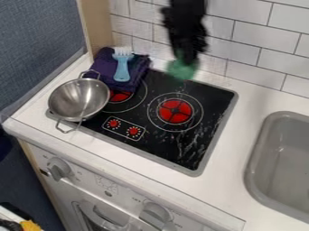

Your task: Move the green object inside the pot to upper right side of the stove

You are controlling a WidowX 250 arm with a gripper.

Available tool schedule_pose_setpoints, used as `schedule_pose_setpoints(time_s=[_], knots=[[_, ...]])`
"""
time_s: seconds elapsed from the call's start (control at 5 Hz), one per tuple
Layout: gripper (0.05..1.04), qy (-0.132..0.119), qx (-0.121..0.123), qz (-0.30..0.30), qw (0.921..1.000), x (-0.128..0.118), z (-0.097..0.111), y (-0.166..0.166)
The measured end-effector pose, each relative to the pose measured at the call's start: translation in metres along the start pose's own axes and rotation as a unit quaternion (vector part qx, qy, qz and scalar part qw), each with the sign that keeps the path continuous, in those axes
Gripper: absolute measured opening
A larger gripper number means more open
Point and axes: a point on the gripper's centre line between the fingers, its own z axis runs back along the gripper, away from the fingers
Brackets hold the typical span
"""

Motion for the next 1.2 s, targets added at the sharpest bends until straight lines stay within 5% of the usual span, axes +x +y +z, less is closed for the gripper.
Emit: schedule_pose_setpoints(time_s=[0.2, 0.8, 1.2], knots=[[0.347, 0.012, 0.002, -0.035, 0.9993, 0.025, -0.015, -0.012], [0.407, 0.069, 0.002, -0.048, 0.9965, 0.012, -0.041, -0.014], [0.975, 0.083, -0.01, -0.055, 0.995, 0.001, -0.05, -0.021]])
